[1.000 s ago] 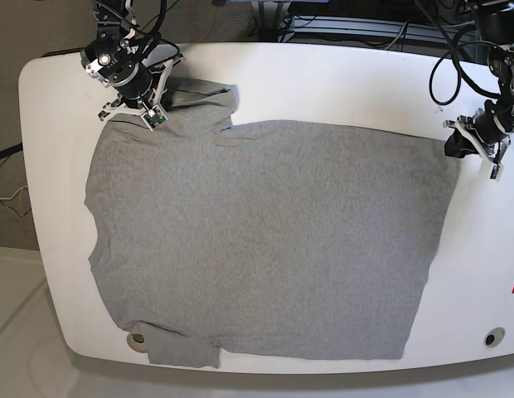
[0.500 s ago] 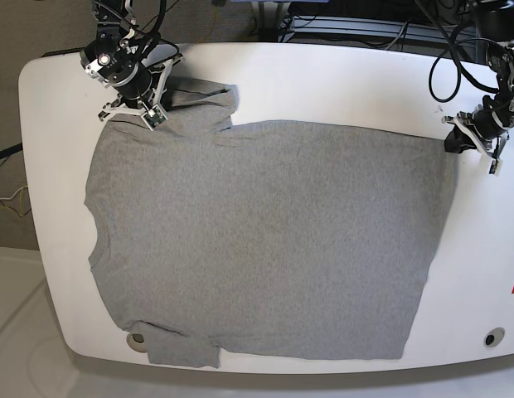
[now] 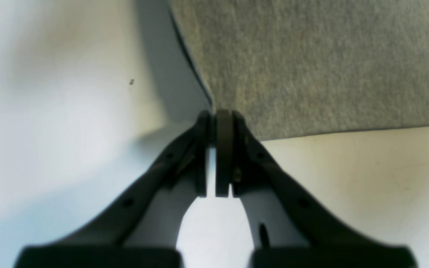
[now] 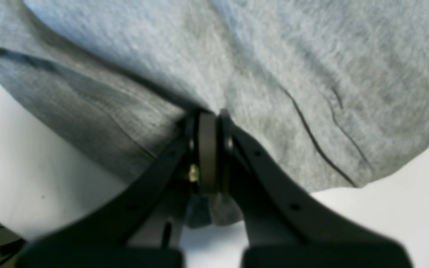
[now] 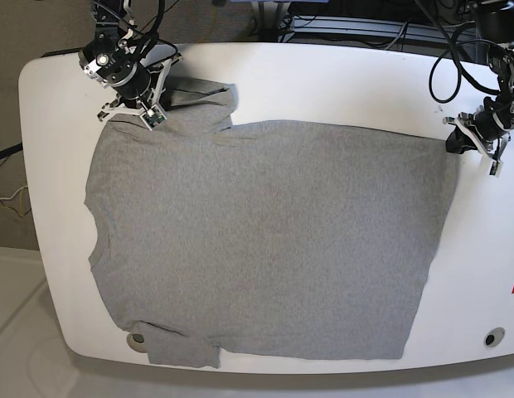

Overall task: Fold the T-shirt properly
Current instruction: 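Hold both shoulder corners steady with both grippers, then lift both shoulder corners and pull them toward the hem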

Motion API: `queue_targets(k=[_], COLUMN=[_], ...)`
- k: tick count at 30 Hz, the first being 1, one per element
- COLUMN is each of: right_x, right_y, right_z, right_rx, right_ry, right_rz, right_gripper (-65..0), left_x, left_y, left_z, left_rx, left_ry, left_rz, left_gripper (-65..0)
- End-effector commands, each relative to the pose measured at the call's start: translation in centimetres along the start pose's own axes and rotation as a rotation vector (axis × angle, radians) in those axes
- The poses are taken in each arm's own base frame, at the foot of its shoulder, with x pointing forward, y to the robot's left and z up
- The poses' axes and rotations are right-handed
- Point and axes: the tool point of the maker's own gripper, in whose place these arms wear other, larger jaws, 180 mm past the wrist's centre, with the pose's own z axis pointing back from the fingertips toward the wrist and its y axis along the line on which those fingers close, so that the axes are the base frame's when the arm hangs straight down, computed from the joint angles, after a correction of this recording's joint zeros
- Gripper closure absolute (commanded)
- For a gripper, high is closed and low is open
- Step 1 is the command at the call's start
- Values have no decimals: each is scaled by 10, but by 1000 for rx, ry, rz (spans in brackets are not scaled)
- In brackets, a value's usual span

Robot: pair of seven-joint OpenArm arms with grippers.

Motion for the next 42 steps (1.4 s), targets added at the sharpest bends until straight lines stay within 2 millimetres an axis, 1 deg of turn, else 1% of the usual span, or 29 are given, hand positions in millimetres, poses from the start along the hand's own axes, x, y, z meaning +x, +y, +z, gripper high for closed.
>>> queue_targets(k=[1,12,16,18,24,26,28,34,36,42], right_x=[5,6,6,11,14,16,19,20,19,14], right_y=[-4,-5,-5,-8,-17,-21,-36,-51,-57,-58], right_z=[3,4,4,5,12,15,29,48,59,69], right_rx=[-10,-15,-17,-30,-58,-72,-109,-156,-178,-195], right_ry=[-18,-22,-20,-26,-37,-44,-73,-105,-125,-121], right_rz=[3,9,10,14,9,1,-40,-87,-109,-112], right_gripper=[0,0,0,0,0,0,0,0,0,0], left_x=[22,24,25,28,32,32,39,43,50,50], left_y=[10,21,21,15,9,7,1,-9,-13,-15], left_z=[10,21,23,22,24,25,26,32,43,50], left_rx=[18,42,42,37,30,28,19,14,24,30], left_ry=[-45,-37,-41,-45,-59,-61,-85,-103,-114,-119], left_rz=[-30,-55,-61,-77,-100,-105,-121,-158,-197,-209], left_gripper=[0,0,0,0,0,0,0,0,0,0])
